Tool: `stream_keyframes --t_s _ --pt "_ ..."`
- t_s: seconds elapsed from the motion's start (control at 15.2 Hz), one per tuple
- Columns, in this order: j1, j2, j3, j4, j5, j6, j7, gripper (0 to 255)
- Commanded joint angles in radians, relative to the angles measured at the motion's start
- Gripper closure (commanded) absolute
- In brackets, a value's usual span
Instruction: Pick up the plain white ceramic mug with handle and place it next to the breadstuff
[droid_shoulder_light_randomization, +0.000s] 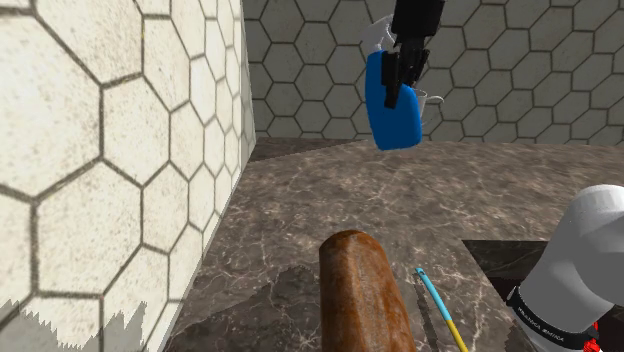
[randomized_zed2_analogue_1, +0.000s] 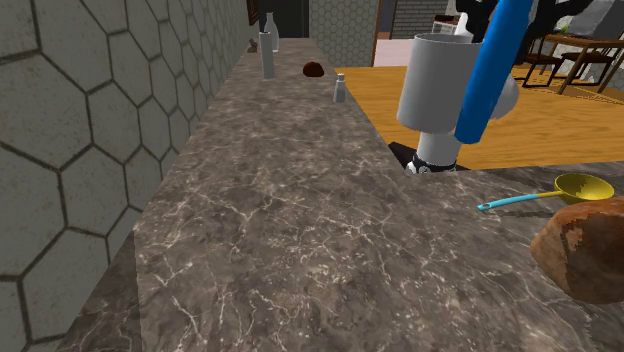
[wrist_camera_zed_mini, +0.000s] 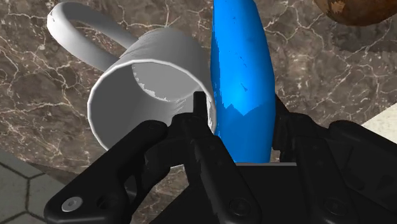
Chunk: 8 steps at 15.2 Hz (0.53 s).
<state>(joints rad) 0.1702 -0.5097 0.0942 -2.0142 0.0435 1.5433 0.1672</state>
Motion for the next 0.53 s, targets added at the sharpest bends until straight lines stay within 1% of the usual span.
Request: stream_keyframes --t_s 0.0,0.46 --pt "0.014 -0.044 0.029 -0.039 0.017 -0.004 0.039 255" --pt "0.065 -0.164 0.14 -0.106 0.093 -0.046 0.181 255"
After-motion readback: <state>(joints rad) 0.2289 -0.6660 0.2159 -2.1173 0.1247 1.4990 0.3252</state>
